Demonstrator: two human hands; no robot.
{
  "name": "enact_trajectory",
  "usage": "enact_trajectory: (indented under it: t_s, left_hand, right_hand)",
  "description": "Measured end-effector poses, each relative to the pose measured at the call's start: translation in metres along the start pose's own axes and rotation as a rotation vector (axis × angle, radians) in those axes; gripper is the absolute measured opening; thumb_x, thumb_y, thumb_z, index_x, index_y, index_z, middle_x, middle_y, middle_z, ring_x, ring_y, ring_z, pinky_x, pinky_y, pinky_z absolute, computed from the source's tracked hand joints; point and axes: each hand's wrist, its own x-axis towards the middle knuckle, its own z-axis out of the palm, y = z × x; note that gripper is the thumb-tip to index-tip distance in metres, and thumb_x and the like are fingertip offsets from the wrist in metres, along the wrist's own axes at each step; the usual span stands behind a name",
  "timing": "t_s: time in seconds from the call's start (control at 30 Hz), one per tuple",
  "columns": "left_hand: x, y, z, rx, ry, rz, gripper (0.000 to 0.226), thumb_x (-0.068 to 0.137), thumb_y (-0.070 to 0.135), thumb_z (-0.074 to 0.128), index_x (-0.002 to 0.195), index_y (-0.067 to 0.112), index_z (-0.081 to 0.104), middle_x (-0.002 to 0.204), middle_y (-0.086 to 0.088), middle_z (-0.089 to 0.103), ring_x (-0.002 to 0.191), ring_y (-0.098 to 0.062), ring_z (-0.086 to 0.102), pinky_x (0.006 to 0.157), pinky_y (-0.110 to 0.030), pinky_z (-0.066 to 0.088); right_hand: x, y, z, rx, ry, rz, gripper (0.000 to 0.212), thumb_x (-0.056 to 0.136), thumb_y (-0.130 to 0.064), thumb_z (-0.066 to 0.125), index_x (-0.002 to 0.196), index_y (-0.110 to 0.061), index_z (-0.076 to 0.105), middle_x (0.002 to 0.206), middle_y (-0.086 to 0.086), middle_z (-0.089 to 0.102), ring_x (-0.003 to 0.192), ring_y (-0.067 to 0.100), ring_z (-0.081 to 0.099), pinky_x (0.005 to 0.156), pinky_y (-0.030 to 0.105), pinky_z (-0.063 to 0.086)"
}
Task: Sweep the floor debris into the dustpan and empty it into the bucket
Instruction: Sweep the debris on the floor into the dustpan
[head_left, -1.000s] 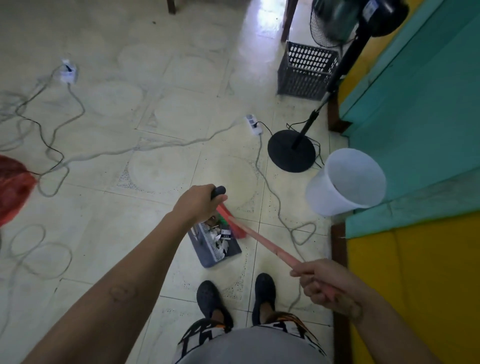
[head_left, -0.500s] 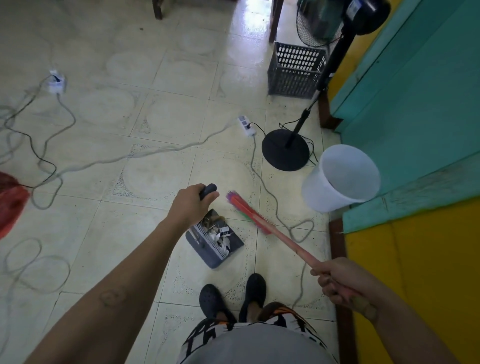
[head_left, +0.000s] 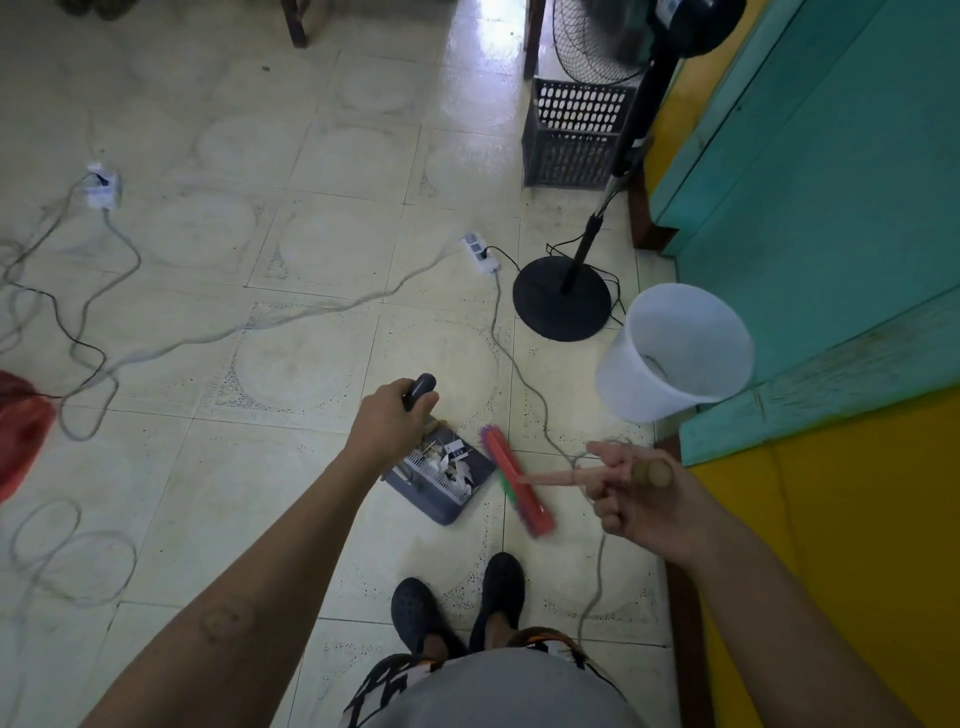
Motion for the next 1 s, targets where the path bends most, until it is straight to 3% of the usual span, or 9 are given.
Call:
enact_trajectory:
  t_s: [0.07, 0.27, 0.43, 0.6, 0.73, 0.87, 1.0]
  left_hand:
    - [0.002, 0.008, 0.006, -0.015, -0.001, -0.017, 0.022, 0.098, 0.027, 0.053, 0.105, 0.008, 0.061, 0.082, -0.008, 0.060, 0.073, -0.024, 0.054, 0.062, -0.030, 0.037]
    - [0.010, 0.021, 0.015, -0.037, -0.037, -0.043, 0.025, 0.097, 0.024, 0.053, 0.115, 0.009, 0.060, 0.096, -0.012, 0.067, 0.085, -0.029, 0.066, 0.077, -0.040, 0.052]
    - [0.014, 0.021, 0.017, 0.079, 0.007, -0.042, 0.032, 0.096, 0.025, 0.055, 0.124, 0.010, 0.055, 0.093, -0.005, 0.060, 0.083, -0.024, 0.055, 0.073, -0.030, 0.039]
    - [0.014, 0.018, 0.019, 0.076, 0.046, -0.062, 0.043, 0.093, 0.025, 0.060, 0.134, 0.013, 0.052, 0.113, -0.010, 0.065, 0.088, -0.022, 0.054, 0.075, -0.030, 0.041]
    - [0.010, 0.007, 0.019, -0.079, 0.080, -0.130, 0.047, 0.088, 0.028, 0.065, 0.132, 0.018, 0.053, 0.108, -0.007, 0.068, 0.085, -0.024, 0.067, 0.064, -0.025, 0.041]
    - [0.000, -0.016, 0.015, -0.227, 0.051, -0.165, 0.040, 0.083, 0.036, 0.069, 0.120, 0.027, 0.059, 0.100, -0.007, 0.072, 0.088, -0.019, 0.068, 0.071, -0.028, 0.045]
    - [-0.002, -0.029, 0.012, -0.253, -0.002, -0.146, 0.032, 0.087, 0.030, 0.069, 0.118, 0.029, 0.059, 0.106, -0.001, 0.069, 0.096, -0.019, 0.064, 0.078, -0.031, 0.045]
  right_hand:
    - [0.008, -0.007, -0.005, -0.047, -0.001, -0.053, 0.026, 0.088, -0.016, 0.042, 0.105, -0.006, 0.059, 0.066, 0.010, 0.048, 0.042, 0.016, 0.045, 0.041, 0.023, 0.041]
    - [0.026, -0.031, 0.001, -0.230, 0.038, -0.139, 0.027, 0.096, -0.030, 0.033, 0.105, -0.010, 0.050, 0.064, 0.010, 0.052, 0.047, 0.019, 0.041, 0.047, 0.027, 0.040]
    - [0.033, -0.042, 0.006, -0.299, 0.096, -0.185, 0.046, 0.099, -0.051, 0.025, 0.100, -0.016, 0.055, 0.076, 0.015, 0.057, 0.043, 0.018, 0.045, 0.046, 0.026, 0.042]
    - [0.037, -0.047, -0.002, -0.291, 0.036, -0.206, 0.061, 0.091, -0.072, 0.019, 0.108, -0.025, 0.055, 0.090, 0.020, 0.065, 0.048, 0.020, 0.051, 0.044, 0.027, 0.045]
    - [0.040, -0.046, -0.006, -0.316, -0.048, -0.236, 0.073, 0.083, -0.075, 0.020, 0.130, -0.026, 0.046, 0.100, 0.017, 0.068, 0.056, 0.021, 0.053, 0.044, 0.028, 0.046]
    - [0.043, -0.038, -0.003, -0.346, -0.081, -0.299, 0.080, 0.077, -0.071, 0.026, 0.140, -0.024, 0.039, 0.113, 0.020, 0.066, 0.058, 0.021, 0.054, 0.046, 0.029, 0.045]
    - [0.050, -0.026, 0.006, -0.357, -0.061, -0.366, 0.078, 0.080, -0.067, 0.032, 0.144, -0.022, 0.034, 0.114, 0.020, 0.066, 0.058, 0.019, 0.055, 0.049, 0.030, 0.044]
